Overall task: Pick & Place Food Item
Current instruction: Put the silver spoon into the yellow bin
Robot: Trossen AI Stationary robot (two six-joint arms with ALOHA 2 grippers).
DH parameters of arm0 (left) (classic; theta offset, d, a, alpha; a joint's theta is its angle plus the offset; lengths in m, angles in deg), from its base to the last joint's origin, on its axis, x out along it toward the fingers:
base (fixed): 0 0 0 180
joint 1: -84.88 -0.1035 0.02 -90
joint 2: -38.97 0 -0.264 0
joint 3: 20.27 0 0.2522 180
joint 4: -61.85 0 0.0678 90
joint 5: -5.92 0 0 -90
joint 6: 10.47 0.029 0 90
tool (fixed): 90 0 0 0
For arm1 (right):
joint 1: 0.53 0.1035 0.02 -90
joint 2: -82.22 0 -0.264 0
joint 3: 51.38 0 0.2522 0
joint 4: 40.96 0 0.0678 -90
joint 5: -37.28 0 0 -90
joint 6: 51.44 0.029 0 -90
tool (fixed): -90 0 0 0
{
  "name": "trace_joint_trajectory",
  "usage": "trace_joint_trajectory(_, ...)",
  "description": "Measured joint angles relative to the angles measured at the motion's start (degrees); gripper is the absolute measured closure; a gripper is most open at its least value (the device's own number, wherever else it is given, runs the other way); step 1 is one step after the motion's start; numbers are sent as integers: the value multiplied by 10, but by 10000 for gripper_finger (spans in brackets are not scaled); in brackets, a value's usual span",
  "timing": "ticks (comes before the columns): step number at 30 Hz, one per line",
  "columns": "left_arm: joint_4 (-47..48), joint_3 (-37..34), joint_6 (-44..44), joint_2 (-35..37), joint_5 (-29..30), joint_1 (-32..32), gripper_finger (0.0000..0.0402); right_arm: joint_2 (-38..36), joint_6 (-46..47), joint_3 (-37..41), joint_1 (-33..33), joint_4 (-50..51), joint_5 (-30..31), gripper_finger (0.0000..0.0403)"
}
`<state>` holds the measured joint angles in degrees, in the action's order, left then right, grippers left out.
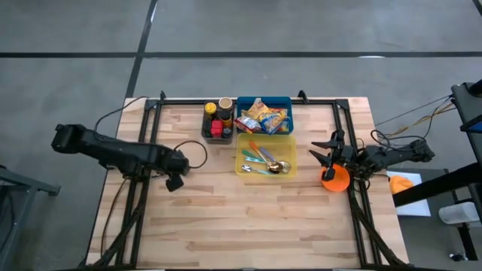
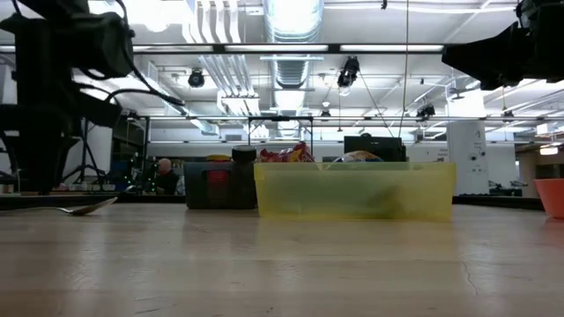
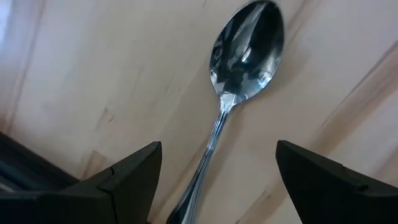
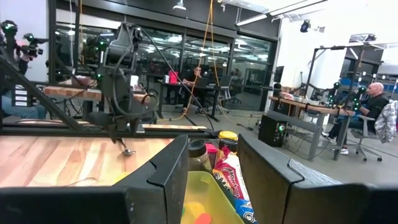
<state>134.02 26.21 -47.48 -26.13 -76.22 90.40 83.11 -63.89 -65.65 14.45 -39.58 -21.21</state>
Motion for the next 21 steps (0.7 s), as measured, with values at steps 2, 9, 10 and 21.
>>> trace_joint_trajectory(2, -10, -11, 5, -4, 0, 0, 85, 0, 0, 0, 0, 0, 0, 264)
trace_joint_trajectory(9, -59, -52, 6, -4, -11, 0, 85, 0, 0, 0, 0, 0, 0, 264)
trace_joint_trajectory(10, -67, -58, 1, -4, -15, 0, 85, 0, 0, 0, 0, 0, 0, 264)
trace_joint_trajectory(21, -95, -77, -9, -2, -32, 0, 87, 0, 0, 0, 0, 1, 0, 264)
